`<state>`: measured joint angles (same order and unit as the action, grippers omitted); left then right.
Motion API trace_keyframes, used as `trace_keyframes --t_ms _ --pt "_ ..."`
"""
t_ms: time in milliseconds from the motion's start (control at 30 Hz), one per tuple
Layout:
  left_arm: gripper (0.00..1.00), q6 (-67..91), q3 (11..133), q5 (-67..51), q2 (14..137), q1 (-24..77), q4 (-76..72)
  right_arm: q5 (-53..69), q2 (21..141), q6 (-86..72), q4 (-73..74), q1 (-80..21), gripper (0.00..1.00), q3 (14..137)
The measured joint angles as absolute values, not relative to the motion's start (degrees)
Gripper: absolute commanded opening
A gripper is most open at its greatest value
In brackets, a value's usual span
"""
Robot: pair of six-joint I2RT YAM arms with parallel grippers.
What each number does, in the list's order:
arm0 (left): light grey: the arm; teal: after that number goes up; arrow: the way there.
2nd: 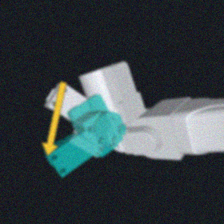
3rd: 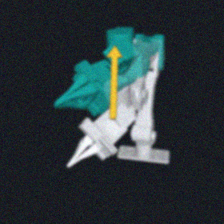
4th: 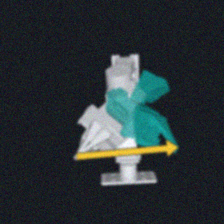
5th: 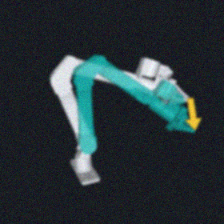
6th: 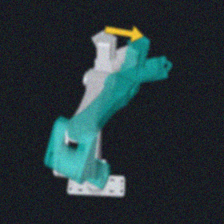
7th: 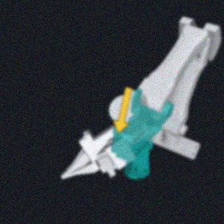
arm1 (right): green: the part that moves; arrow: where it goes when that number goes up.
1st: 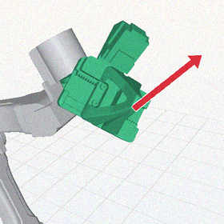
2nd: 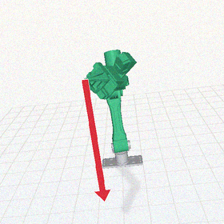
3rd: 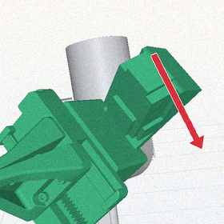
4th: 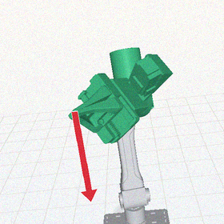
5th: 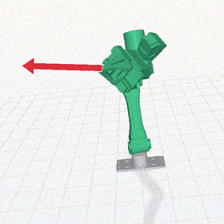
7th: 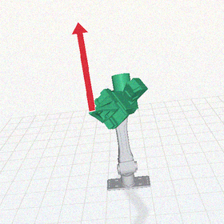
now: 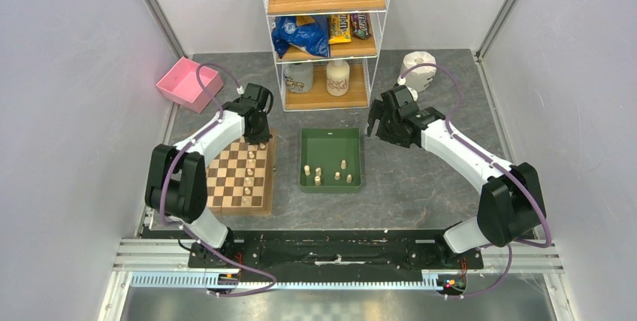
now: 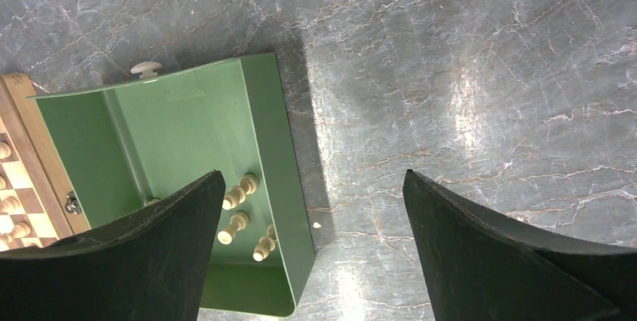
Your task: Set up the chess pieces on the board
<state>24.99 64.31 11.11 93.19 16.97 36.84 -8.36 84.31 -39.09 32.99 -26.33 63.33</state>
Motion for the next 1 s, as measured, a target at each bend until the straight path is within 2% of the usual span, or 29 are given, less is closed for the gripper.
trace_keyframes --t_ms 133,233,467,933,1000 --pt "0.09 24.77 64.31 10.33 93.21 16.47 36.38 -8.23 84.34 -39.0 32.99 -26.33 0.97 63.33" --pt "0.19 24.73 64.31 10.31 93.27 16.45 36.23 -8.14 84.38 -39.0 32.99 -26.33 0.97 63.33" --pt "0.32 24.71 64.27 10.15 93.3 16.45 36.03 -7.77 84.4 -38.98 32.99 -26.33 0.97 63.33" --pt "0.46 24.73 63.68 10.17 93.17 16.45 36.42 -7.57 84.49 -38.96 33.01 -26.33 0.97 63.33" --pt "0.5 24.73 63.68 10.17 92.71 16.45 36.91 -7.57 84.49 -38.96 32.99 -26.33 0.97 63.33"
